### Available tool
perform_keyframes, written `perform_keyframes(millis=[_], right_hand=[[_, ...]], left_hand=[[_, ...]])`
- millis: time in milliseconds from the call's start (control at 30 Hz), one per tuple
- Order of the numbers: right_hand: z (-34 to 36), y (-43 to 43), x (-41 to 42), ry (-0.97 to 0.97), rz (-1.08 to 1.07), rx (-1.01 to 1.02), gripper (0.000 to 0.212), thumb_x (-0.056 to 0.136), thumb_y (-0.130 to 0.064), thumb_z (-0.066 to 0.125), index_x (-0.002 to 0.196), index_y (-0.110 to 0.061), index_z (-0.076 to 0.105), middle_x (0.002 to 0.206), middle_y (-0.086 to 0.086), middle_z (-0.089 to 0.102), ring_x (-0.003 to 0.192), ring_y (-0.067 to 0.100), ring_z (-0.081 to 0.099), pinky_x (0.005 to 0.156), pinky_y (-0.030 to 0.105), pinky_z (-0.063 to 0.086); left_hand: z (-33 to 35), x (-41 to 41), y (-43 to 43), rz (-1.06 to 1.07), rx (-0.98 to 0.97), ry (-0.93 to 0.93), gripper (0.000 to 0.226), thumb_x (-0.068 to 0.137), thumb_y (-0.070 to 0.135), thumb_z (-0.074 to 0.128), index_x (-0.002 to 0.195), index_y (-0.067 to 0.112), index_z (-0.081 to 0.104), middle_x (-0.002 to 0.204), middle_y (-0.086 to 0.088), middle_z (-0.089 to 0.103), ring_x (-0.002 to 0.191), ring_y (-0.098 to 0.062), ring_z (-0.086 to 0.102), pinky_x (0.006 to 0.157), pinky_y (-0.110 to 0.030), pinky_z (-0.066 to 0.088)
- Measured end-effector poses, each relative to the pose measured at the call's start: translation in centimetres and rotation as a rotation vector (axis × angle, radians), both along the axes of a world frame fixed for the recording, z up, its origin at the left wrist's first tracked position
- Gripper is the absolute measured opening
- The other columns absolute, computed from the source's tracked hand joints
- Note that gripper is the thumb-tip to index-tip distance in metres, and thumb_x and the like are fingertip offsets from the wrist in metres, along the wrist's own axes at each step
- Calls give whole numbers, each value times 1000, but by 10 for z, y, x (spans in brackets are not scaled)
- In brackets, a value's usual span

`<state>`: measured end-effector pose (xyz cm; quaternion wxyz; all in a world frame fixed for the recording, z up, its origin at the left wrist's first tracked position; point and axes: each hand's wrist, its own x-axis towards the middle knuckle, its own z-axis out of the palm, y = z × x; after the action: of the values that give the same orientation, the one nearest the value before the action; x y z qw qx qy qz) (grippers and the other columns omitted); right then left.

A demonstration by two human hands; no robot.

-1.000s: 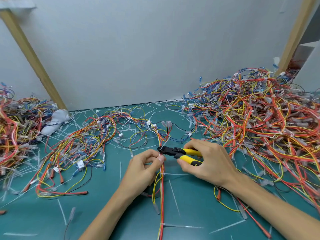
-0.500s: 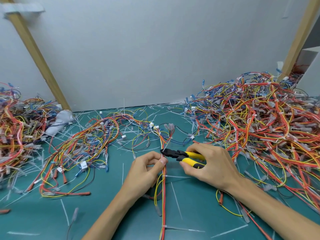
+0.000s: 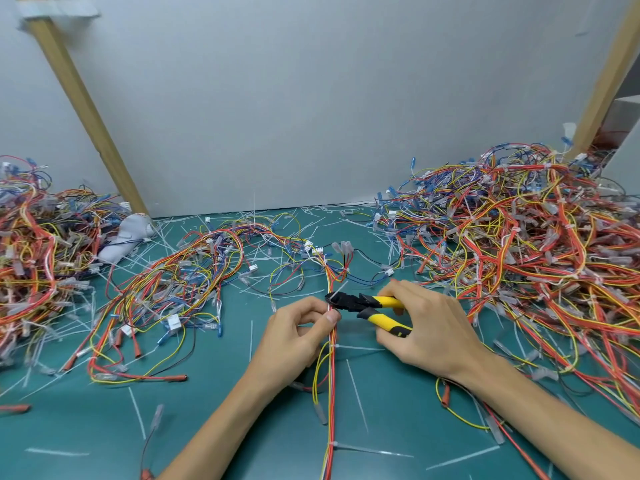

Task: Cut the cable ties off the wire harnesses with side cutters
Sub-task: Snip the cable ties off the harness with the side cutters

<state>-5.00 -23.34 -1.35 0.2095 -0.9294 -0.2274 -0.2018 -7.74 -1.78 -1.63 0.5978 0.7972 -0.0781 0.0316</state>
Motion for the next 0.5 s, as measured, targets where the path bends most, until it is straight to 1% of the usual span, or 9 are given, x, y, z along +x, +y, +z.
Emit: perform_keyframes(millis=[67, 167, 233, 367, 500], right_hand=[[1, 0, 0, -48, -7, -18, 35, 67, -50, 55, 97, -32, 58, 81, -15, 55, 73, 8, 53, 59, 28, 44], [3, 1, 1, -80, 14, -34, 44, 67, -47, 56, 105, -26, 63, 94, -13, 62, 87, 14, 57, 74, 32, 46], [3, 1, 1, -78, 15, -44, 45, 67, -47, 58, 106, -25, 64, 96, -11, 63, 89, 16, 57, 77, 34, 46], [4, 1, 1, -48, 7, -61, 42, 66, -46, 61, 102, -26, 64, 86, -11, 61, 81, 15, 57, 72, 32, 46], [6, 2, 1, -16, -1, -58, 38, 65, -49, 58, 97, -28, 61, 77, -12, 55, 73, 14, 54, 63, 28, 42]], left_hand=[[-1, 0, 1, -4, 17, -10, 19, 95, 24, 60, 86, 7, 61, 61, 6, 54, 40, -8, 34, 41, -16, 29], [-3, 1, 1, -13, 70, -43, 19, 95, 26, 61, 80, 13, 59, 62, 5, 57, 42, -9, 35, 44, -15, 29], [-4, 2, 0, -11, 96, -62, 20, 94, 26, 62, 78, 15, 59, 63, 5, 60, 43, -9, 36, 44, -14, 29], [-5, 2, 1, -14, 98, -57, 19, 93, 28, 62, 78, 16, 59, 65, 3, 61, 48, -15, 34, 45, -19, 27], [-4, 1, -1, -21, 83, -45, 18, 93, 27, 62, 80, 16, 60, 65, 4, 62, 46, -13, 35, 45, -17, 28]])
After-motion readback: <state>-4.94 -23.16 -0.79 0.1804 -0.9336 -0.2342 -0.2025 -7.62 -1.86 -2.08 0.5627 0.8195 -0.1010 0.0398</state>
